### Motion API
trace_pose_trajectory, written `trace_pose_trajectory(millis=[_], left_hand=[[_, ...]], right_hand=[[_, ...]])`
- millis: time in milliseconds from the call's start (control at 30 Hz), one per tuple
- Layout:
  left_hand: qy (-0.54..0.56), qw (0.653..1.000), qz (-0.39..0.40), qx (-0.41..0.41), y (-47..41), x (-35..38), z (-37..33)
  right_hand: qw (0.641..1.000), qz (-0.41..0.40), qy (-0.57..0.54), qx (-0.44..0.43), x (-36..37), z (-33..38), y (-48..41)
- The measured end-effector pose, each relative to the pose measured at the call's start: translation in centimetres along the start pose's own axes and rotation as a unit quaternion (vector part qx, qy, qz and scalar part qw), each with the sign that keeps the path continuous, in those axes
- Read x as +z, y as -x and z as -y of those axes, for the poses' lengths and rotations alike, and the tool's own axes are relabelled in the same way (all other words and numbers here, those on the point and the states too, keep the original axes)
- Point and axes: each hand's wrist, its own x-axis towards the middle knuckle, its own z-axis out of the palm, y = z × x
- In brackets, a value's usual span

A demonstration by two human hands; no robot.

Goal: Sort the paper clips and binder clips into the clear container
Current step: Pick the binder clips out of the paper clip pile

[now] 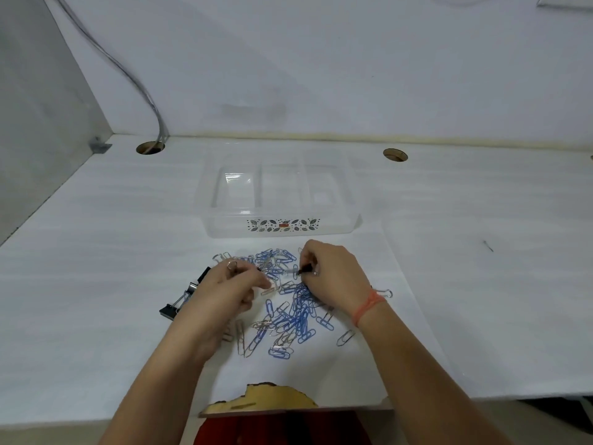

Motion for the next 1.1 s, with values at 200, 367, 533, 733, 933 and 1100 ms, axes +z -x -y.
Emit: trace_pose_trajectory(millis=[200, 367, 533, 733, 933, 1100], left_hand=[[0.284, 0.95, 0.075, -0.102, 0.6, 0.5, 0.0], [0.304, 0.94, 0.1, -0.118, 0.4, 3.1, -0.1], [-0.086, 0.995, -0.005, 0.054, -1.6, 6.3, 0.0], [-0.477, 0.848, -0.085, 0.212, -6.0, 8.5, -0.7], [-0.579, 0.791, -0.012, 0.198, -7.5, 8.7, -1.2], [-0.571, 0.793, 0.0, 0.212, -7.1, 7.8, -0.9]], right_hand=[[0.852, -0.054, -0.496, 0.157, -2.3, -1.4, 1.7], [0.572, -0.03, -0.789, 0.221, -3.5, -3.2, 4.0], [0.901, -0.134, -0.347, 0.221, -4.4, -4.2, 5.1], [0.989, -0.04, 0.013, 0.141, -3.6, -5.6, 5.7], [0.987, -0.045, 0.01, 0.151, -3.7, -5.9, 5.4], [0.986, -0.015, 0.017, 0.165, -4.0, -5.7, 5.5]])
